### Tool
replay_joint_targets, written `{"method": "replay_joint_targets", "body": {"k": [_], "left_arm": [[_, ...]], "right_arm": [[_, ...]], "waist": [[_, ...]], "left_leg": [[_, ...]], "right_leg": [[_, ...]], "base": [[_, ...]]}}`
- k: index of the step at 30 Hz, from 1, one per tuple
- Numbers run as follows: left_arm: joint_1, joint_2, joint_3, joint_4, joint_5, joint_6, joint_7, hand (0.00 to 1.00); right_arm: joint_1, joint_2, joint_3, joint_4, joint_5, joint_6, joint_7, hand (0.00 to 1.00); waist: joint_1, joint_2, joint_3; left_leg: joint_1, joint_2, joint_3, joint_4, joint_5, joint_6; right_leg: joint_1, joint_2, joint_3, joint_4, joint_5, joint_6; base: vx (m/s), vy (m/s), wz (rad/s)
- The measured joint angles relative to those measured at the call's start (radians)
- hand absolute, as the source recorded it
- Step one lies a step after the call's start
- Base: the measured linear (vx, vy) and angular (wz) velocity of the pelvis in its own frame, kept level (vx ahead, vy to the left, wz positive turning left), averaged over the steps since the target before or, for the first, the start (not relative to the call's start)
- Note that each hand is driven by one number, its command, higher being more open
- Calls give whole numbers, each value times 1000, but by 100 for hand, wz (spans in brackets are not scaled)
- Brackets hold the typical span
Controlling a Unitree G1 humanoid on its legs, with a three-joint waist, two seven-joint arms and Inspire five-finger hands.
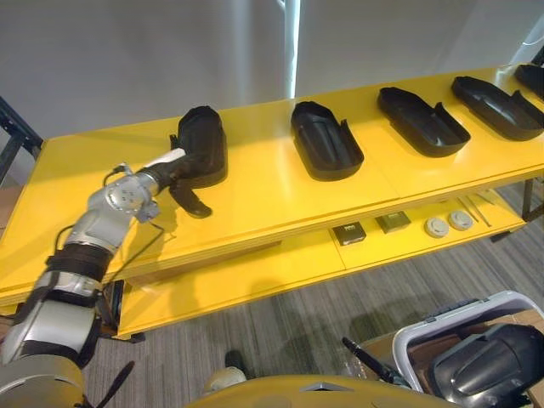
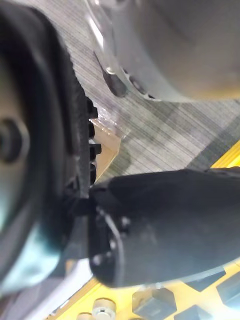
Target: Walk over and take three plastic housings, then place them on the shelf
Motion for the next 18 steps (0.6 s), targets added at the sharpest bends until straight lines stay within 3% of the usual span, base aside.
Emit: {"method": "replay_joint_targets", "body": {"k": [4,7,9,12,18], "left_arm": [[3,22,28,-39,-161,-54,65,100],[13,23,129,-229,-365,-60,64,100],[23,23,197,-424,-549,-41,38,100],[24,10,215,-588,-658,-6,36,100],[28,-91,217,-619,-705,75,75,100]], "right_arm": [[8,-3,-5,-2,0,-6,0,100],[7,-4,-13,-6,-2,-21,3,100],[7,-4,-26,-6,-9,-24,3,100],[6,-6,-43,-6,-18,-27,1,100],[7,-27,-48,1,-21,-35,-11,100]], "waist": [[19,7,5],[25,7,4],[22,8,3],[16,24,-7],[14,74,-37]], "left_leg": [[-1,2,-4,0,-2,2],[-33,8,-11,0,11,13],[-40,7,-8,1,23,18],[-44,9,-8,1,35,18],[-85,24,-21,0,45,15]], "right_leg": [[-16,-3,0,24,8,12],[-41,-3,13,26,16,19],[-50,-2,25,29,19,21],[-55,-1,30,29,19,21],[-80,19,30,0,21,25]], "base": [[-44,8,4],[-23,1,5],[0,0,0],[-80,-10,-4],[-145,-14,-2]]}}
